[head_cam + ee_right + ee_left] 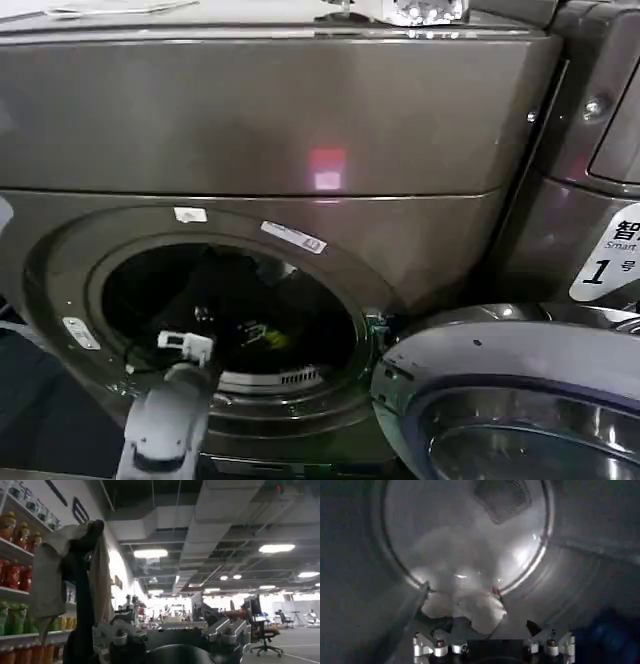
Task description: Grasp the clothes from the dryer.
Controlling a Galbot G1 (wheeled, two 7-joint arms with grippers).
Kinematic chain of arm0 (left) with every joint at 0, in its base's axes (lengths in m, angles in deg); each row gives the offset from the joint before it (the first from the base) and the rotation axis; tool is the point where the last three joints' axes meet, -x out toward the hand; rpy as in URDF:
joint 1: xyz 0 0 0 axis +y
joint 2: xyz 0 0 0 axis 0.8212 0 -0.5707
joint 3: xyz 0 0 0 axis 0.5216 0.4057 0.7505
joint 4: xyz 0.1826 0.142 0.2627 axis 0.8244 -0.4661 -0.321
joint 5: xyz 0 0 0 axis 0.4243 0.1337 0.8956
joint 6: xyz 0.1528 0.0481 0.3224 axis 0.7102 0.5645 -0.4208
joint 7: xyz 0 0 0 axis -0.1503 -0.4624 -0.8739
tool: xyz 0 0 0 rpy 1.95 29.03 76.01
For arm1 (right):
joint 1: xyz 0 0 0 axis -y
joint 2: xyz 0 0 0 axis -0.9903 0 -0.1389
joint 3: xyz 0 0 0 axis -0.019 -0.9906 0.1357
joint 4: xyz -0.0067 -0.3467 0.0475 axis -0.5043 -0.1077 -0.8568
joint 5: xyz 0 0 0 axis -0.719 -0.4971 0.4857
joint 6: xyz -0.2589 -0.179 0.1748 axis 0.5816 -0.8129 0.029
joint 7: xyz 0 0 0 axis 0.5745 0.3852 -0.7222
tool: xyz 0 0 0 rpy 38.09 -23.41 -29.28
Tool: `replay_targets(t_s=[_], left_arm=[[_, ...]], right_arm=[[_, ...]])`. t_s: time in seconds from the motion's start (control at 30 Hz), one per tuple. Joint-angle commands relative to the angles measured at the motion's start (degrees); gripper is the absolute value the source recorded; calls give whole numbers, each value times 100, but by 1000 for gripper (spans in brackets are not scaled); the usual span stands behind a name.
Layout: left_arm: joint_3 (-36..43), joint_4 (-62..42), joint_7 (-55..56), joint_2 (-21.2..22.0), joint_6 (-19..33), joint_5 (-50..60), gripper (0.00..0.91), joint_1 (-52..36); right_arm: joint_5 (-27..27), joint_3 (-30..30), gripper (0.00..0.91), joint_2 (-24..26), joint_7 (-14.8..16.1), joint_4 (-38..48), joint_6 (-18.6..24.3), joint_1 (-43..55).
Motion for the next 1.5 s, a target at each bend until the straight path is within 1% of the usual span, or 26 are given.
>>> replay_targets(t_s=[0.03,0.23,0.47,0.57,0.67,0.83,0.9,1.2,1.37,1.5], left_arm=[[43,-773,-2232,-59,3515,1954,907,-1065],[193,-1105,-2236,-160,4114,2067,907,-1235],[216,-1274,-2236,-180,4420,1995,907,-1320],[278,-1381,-2235,-261,4541,1955,907,-1317],[316,-1492,-2236,-332,4537,1742,907,-1341],[344,-1569,-2239,-291,4463,1575,907,-1321],[337,-1697,-2240,-258,4355,1677,907,-1341],[393,-2155,-2240,-335,4363,1747,907,-1303],[336,-2229,-2237,-288,4323,1731,907,-1204],[318,-2369,-2234,-278,4169,1662,907,-1168]], right_arm=[[-27,-30,907,10,-9,-18,14,23],[-120,-102,907,25,1,-44,5,105],[-156,-173,907,57,1,-13,23,157],[-154,-171,907,113,1,16,20,166],[-158,-160,907,137,-1,28,22,169],[-162,-181,907,112,-1,14,24,176],[-161,-176,907,111,0,19,30,166],[-167,-178,907,100,2,50,43,171],[-172,-215,907,104,-4,26,40,197],[-169,-237,907,107,-3,-9,36,203]])
